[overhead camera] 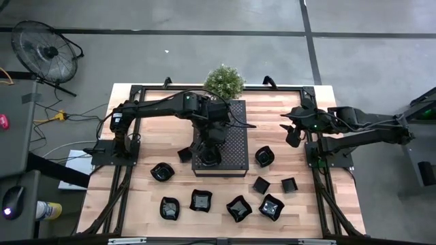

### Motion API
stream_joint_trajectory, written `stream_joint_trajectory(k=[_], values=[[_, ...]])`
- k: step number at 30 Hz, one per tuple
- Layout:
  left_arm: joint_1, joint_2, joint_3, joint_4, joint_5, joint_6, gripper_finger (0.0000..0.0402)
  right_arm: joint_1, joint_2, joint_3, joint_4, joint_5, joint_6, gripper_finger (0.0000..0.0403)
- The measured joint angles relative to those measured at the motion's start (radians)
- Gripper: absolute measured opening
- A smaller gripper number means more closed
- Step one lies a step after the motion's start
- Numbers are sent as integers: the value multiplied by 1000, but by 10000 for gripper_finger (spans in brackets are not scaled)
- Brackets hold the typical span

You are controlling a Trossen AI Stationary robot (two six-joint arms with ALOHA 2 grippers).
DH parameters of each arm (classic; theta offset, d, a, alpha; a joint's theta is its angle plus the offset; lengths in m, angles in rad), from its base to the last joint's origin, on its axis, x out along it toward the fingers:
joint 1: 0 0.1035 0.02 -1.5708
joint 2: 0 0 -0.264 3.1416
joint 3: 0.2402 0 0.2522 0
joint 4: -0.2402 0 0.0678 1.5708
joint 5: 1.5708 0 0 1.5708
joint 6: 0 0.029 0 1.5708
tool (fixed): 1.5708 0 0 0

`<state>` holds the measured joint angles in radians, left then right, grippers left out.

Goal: Pick & Place Mini shaped plates
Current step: Stack the leaf-shaped plate on top of the leaf-shaped plate on the shelf, then stack the leaf-shaped plate on top of the leaf-shaped plates on the shelf

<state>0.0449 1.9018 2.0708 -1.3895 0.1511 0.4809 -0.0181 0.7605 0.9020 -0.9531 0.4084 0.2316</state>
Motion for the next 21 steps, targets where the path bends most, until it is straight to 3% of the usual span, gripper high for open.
stream_joint_trajectory(k=[9,21], values=[[0,0,0,4,-62,-25,52,0,0,0,-1,0,-5,208],[36,1,95,-14,-83,-232,52,0,0,0,-50,-35,49,208]])
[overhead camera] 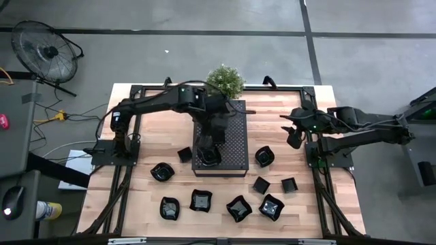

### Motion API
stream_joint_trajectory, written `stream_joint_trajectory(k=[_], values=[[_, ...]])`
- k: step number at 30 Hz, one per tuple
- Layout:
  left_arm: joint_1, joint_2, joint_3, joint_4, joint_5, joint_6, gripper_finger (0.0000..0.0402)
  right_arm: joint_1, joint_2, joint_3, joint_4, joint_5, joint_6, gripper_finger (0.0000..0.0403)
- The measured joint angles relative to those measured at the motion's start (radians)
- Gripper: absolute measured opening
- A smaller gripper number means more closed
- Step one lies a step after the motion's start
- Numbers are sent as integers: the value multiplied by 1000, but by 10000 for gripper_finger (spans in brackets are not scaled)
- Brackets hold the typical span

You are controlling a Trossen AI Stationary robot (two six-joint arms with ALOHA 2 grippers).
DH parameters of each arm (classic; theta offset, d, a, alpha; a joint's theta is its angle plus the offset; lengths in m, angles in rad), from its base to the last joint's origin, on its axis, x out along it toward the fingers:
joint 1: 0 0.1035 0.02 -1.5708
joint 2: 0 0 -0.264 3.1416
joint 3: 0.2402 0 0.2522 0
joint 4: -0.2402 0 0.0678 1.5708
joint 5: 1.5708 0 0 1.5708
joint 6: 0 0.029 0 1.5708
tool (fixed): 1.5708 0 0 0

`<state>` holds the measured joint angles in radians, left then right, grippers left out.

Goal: Pick & Place Mini shaped plates
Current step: Stack the leaf-shaped plate on top of the leaf-shaped plates on the shelf

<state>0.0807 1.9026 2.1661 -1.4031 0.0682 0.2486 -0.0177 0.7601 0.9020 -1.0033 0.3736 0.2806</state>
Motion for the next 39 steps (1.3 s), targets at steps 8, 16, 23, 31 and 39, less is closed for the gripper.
stream_joint_trajectory(k=[8,16,23,31,39], values=[[40,-49,30,-37,-13,-197,51,-9,7,0,-48,-69,217,208],[11,-170,31,-38,-125,-408,51,-9,29,-125,-1,-172,303,208],[-97,-242,31,-56,-324,-575,51,-8,14,-277,134,-269,437,208],[-229,-325,-129,-31,-502,-764,51,-8,13,-311,144,-293,497,208],[-247,-583,-633,370,-432,-867,51,-9,13,-311,153,-330,499,209]])
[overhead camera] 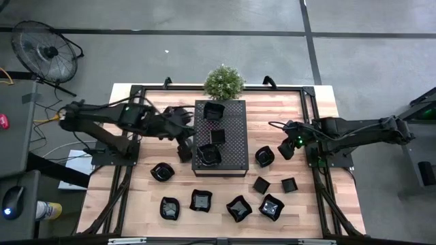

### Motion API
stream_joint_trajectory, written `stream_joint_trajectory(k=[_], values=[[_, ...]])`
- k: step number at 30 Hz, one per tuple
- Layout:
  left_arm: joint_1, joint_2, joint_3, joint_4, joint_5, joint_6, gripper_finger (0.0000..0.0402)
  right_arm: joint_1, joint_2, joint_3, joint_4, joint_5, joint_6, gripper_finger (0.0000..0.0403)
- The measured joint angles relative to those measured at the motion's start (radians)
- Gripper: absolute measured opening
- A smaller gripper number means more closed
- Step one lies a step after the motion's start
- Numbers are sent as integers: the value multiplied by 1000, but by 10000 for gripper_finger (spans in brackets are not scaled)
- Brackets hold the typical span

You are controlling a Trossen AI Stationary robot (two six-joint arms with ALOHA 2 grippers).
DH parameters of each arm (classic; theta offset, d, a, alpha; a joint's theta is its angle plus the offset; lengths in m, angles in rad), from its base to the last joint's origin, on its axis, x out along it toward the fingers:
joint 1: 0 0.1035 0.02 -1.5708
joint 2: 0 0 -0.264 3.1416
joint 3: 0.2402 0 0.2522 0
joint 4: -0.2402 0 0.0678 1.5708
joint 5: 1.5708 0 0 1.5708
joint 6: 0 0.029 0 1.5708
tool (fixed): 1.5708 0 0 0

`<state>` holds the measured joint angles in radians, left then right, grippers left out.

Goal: Pick & Place Mini shaped plates
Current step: Stack the leaf-shaped plate on top of the leaf-shaped plates on the shelf

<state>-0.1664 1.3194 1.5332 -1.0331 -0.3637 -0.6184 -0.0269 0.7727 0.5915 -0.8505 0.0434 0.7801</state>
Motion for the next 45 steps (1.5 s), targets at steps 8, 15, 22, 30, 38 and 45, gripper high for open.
stream_joint_trajectory(k=[8,15,22,30,38,45], values=[[2,-320,-377,329,1,-39,51,0,4,0,-1,-26,87,209],[2,-522,-549,412,-9,-17,51,0,80,0,5,-24,174,209],[2,-624,-634,412,-4,58,51,1,168,0,46,-22,287,209],[2,-737,-713,446,13,118,51,2,269,-1,60,-55,389,209],[2,-782,-761,456,16,144,51,84,309,-1,84,-76,538,209],[2,-782,-776,463,43,192,51,141,364,-1,93,-48,632,208]])
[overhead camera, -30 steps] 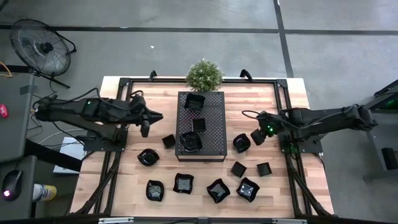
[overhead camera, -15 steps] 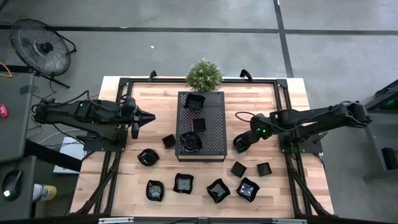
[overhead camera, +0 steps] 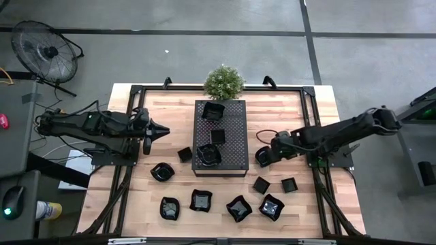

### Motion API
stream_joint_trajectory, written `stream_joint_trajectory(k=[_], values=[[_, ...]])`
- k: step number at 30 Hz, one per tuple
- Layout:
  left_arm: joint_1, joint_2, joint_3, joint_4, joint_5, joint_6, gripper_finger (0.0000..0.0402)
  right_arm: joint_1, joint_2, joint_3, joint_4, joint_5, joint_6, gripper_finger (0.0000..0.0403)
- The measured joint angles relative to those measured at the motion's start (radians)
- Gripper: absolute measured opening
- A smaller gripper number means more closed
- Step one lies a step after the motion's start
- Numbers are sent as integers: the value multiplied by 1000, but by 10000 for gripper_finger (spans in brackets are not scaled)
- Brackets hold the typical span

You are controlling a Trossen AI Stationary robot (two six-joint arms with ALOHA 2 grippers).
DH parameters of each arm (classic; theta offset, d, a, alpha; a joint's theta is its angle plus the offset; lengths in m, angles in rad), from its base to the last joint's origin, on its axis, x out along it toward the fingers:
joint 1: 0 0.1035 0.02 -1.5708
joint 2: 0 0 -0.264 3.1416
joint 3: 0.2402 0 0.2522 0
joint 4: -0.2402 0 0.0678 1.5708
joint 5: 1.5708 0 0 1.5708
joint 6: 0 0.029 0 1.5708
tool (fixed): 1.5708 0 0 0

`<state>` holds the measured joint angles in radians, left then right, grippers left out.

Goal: Pick & Place Mini shaped plates
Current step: Stack the leaf-shaped plate on top of the leaf-shaped plates on the shelf

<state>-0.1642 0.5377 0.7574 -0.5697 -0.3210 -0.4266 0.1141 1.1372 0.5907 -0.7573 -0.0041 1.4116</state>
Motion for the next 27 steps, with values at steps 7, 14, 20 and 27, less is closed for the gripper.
stream_joint_trajectory(k=[7,14,20,27], values=[[0,-31,0,-4,0,34,51,5,55,0,75,15,37,208],[0,-78,0,-9,-2,38,51,5,75,-1,67,44,65,208],[0,-97,0,-9,-3,56,51,11,74,-130,245,0,129,208],[0,-97,0,-9,-3,56,51,31,11,-165,291,59,161,208]])
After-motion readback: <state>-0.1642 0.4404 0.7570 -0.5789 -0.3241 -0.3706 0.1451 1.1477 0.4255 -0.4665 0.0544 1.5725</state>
